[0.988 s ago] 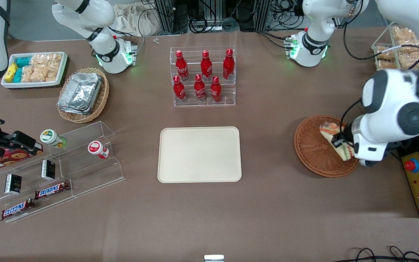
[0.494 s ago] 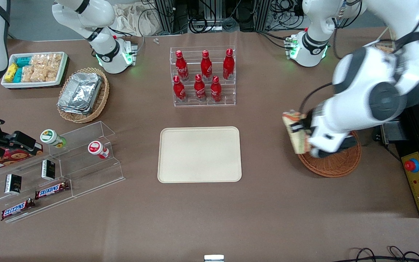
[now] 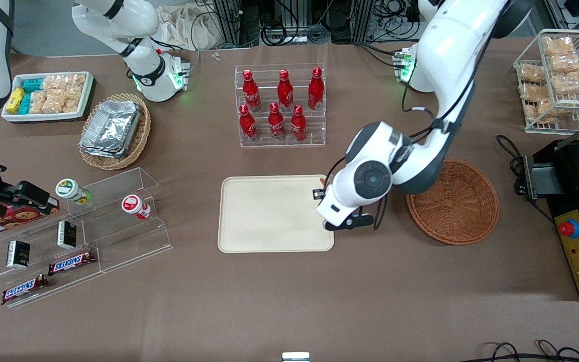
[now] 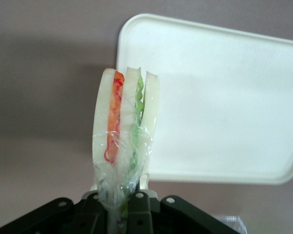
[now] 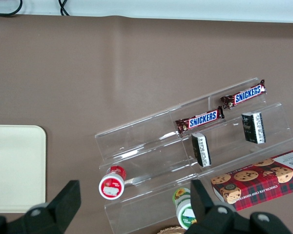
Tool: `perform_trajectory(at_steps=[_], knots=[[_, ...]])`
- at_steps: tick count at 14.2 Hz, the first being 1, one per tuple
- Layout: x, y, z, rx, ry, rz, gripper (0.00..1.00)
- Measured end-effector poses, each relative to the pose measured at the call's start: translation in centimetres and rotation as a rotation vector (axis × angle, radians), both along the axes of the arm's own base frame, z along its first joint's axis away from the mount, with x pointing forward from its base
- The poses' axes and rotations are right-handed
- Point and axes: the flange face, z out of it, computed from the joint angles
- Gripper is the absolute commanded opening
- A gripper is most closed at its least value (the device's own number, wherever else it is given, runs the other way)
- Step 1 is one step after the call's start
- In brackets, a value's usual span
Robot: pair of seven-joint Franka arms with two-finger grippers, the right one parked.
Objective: Place sandwich from basket to tray
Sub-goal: 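Lower the sandwich onto the tray and open the left gripper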
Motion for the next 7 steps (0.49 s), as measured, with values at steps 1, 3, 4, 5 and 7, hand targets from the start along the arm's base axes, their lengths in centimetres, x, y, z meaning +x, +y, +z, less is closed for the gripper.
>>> perform_trajectory(at_steps=[1, 3, 4, 5, 7], knots=[[0.2, -0.5, -1.5, 0.0, -0.02, -0.006, 0.0], [0.2, -1.7, -4.2, 0.001, -0.055, -0.033, 0.0], [-0.1, -2.4, -5.5, 0.009, -0.07, -0.053, 0.0], [-0.4, -3.1, -6.7, 0.016, -0.079, -0.069, 0.0], [-0.8, -3.5, -8.4, 0.023, -0.077, -0.081, 0.24]])
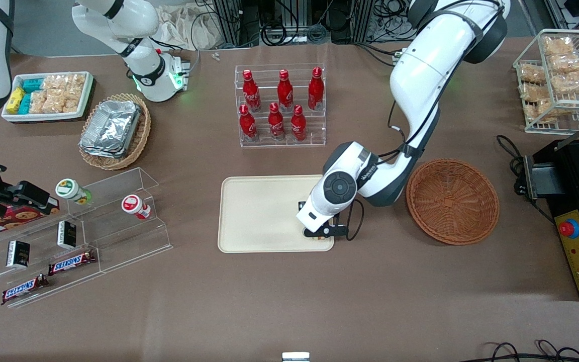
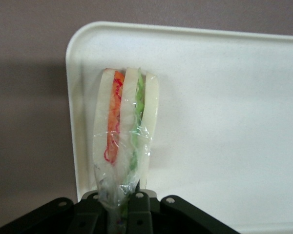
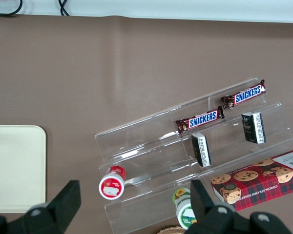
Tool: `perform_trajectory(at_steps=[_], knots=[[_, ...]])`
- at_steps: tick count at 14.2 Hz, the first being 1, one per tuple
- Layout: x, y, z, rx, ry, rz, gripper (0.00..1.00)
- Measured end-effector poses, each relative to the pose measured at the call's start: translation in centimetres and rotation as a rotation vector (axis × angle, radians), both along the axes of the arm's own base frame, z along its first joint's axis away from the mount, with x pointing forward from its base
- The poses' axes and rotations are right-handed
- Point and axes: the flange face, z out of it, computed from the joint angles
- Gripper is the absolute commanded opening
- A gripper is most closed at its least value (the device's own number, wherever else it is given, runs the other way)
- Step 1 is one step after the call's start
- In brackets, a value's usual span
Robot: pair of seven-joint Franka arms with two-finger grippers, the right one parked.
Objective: Place sandwich from basket to tray
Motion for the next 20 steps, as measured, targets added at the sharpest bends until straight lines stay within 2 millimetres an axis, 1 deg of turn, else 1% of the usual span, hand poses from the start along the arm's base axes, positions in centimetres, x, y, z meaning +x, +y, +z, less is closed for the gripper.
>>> perform_trajectory(at_steps=[1, 2, 5, 6, 7, 8, 9, 10, 11, 13, 14, 15, 16, 18, 20], knots=[[0.1, 0.0, -0.3, -0.001, 0.001, 0.001, 0.8], [0.3, 0.0, -0.2, -0.003, -0.003, 0.004, 1.0], [0.6, 0.1, 0.0, -0.003, -0.013, 0.019, 1.0], [0.8, 0.1, 0.2, -0.007, -0.021, 0.022, 1.0], [1.2, 0.1, 1.0, -0.015, -0.035, 0.03, 1.0], [1.8, 0.2, 2.5, -0.024, -0.057, 0.049, 1.0], [2.6, 0.7, 4.7, -0.023, -0.081, 0.069, 1.0], [3.4, 1.9, 7.5, -0.009, -0.093, 0.082, 1.0], [3.9, 3.6, 10.7, 0.011, -0.094, 0.095, 1.0], [4.8, 7.8, 16.6, 0.037, -0.1, 0.108, 1.0], [5.2, 10.1, 19.2, 0.044, -0.106, 0.103, 1.0], [5.5, 12.5, 21.3, 0.051, -0.106, 0.093, 1.0], [5.7, 14.4, 22.8, 0.058, -0.105, 0.082, 1.0], [6.0, 17.9, 24.8, 0.08, -0.102, 0.061, 1.0], [6.5, 22.4, 26.5, 0.11, -0.095, 0.002, 1.0]])
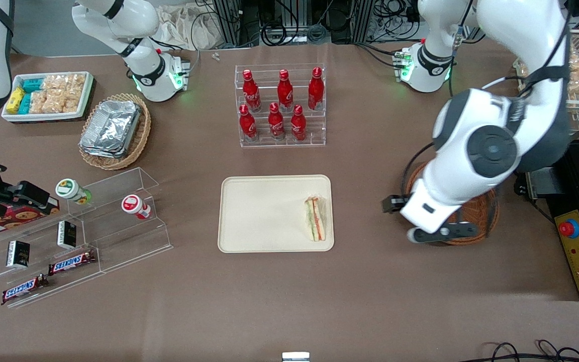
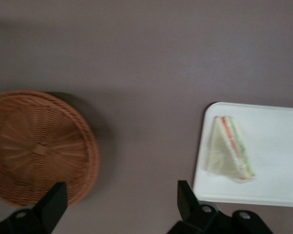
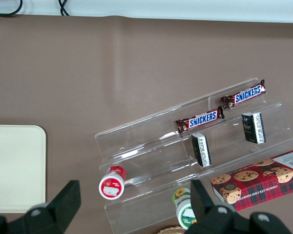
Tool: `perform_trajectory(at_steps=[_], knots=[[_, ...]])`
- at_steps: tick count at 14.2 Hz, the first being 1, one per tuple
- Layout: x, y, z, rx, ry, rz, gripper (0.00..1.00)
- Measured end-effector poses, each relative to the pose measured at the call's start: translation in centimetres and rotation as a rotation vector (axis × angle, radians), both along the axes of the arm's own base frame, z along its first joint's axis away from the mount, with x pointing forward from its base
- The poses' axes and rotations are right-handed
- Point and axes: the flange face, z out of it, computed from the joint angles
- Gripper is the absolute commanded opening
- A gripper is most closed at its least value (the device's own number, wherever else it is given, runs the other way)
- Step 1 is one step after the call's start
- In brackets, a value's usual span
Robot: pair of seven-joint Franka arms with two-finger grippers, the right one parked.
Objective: Place sandwich from basket to tray
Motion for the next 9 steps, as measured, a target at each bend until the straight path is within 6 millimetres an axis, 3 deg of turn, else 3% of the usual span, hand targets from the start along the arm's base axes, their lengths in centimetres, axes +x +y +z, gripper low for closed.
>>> perform_trajectory(at_steps=[4, 6, 7, 9], knots=[[0.1, 11.3, 3.1, 0.018, 0.059, -0.173, 1.0], [-0.2, 16.0, 3.9, 0.02, 0.074, -0.269, 1.0], [-0.3, 17.8, 4.1, 0.021, 0.078, -0.305, 1.0], [-0.3, 19.1, 4.1, 0.02, 0.082, -0.342, 1.0]])
